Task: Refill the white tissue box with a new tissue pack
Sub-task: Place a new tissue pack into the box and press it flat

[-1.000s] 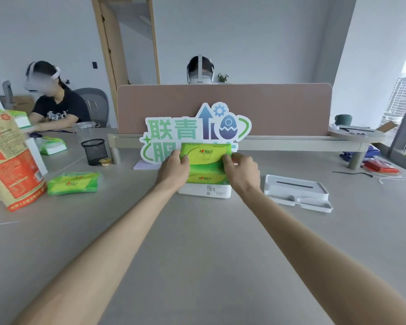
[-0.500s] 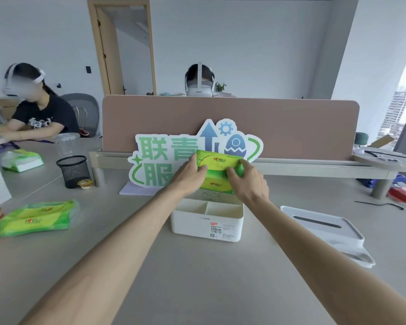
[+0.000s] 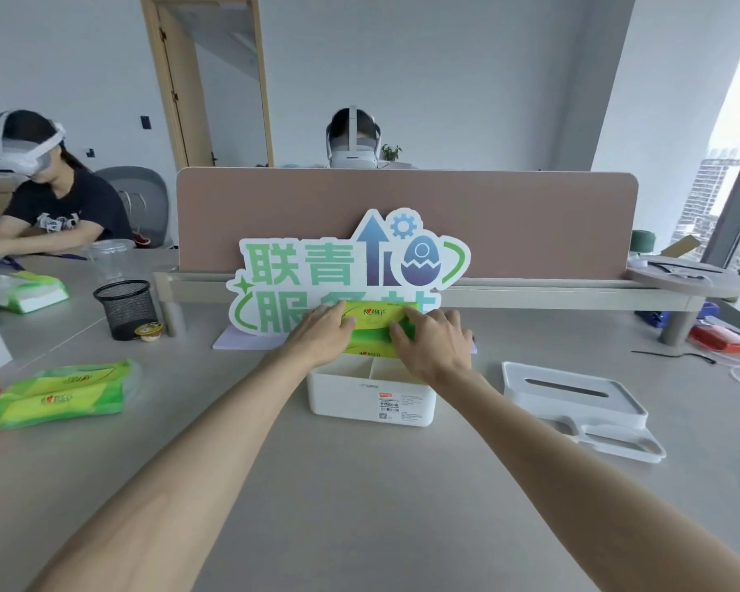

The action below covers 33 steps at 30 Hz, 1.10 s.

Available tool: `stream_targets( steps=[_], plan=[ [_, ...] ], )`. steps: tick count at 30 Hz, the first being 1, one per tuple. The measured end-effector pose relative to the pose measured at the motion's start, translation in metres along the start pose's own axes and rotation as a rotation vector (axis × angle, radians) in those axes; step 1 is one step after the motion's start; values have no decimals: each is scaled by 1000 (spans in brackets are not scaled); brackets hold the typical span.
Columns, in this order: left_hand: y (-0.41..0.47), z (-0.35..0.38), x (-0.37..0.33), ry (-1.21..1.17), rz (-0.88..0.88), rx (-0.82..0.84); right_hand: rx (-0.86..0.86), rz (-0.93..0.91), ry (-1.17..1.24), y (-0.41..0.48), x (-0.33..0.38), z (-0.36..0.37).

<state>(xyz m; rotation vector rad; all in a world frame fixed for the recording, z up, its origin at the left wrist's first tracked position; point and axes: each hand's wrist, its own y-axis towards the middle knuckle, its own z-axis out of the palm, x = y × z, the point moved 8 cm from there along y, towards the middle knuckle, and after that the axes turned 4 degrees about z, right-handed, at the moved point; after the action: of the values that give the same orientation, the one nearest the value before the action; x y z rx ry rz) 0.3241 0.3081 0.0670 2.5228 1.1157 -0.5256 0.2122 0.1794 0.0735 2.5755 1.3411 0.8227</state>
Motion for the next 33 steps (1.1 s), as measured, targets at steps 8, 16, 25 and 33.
stream_targets(
  steps=[8,16,25,33],
  plan=[
    [-5,9,6,-10,-30,-42,62,-26,-60,2,-3,17],
    [-18,10,8,60,-99,-59,124,-60,22,1,-1,23],
    [-25,5,4,65,-123,-109,120,-130,130,1,-6,19],
    [-34,2,3,89,-87,-99,130,-165,171,3,-8,21]
  ],
)
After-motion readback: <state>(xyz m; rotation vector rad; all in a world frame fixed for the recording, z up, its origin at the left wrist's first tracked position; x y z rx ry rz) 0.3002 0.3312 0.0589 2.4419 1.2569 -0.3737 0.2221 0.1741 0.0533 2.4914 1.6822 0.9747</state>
